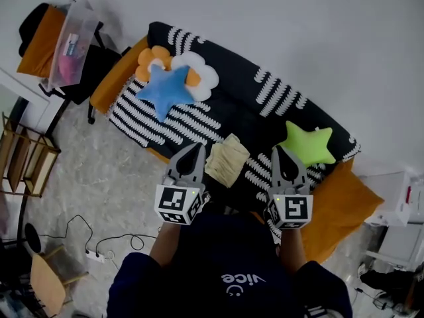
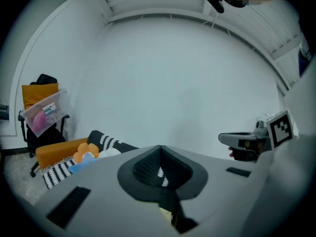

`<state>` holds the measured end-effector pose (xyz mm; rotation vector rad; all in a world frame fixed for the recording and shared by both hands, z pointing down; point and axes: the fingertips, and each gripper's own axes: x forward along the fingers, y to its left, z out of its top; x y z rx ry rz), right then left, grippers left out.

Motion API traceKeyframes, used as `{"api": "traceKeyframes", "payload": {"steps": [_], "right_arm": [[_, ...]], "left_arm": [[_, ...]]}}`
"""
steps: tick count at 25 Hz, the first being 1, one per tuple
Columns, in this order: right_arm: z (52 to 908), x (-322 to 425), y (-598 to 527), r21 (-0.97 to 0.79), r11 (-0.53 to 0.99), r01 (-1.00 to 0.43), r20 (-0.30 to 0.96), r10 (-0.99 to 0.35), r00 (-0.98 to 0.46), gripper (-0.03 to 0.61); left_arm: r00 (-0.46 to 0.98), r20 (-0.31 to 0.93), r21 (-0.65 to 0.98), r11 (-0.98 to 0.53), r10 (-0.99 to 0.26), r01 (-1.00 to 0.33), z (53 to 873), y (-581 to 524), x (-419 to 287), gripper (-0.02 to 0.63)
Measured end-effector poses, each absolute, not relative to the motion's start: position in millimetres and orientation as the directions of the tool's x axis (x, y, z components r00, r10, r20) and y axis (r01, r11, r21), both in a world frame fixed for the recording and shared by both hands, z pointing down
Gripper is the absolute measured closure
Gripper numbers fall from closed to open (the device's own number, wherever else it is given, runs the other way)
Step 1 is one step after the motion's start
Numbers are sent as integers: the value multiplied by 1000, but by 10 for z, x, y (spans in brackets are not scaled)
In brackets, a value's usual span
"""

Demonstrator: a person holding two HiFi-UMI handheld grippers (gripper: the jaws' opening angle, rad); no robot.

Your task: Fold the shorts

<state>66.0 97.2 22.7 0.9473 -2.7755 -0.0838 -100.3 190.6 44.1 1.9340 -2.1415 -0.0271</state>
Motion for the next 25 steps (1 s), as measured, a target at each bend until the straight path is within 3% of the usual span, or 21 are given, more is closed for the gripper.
{"api": "traceKeyframes", "payload": {"steps": [11,25], "right_arm": [[103,499,1044,146,794,-590,163,-608,-777,571],[246,654,1077,162,798,-580,160,-602,-783,571]], "left_arm": [[-95,178,112,116,-979,-987,467,1962,-1010,611],[-93,161,141,117,-982,-983,475,1973,-919,611]]}}
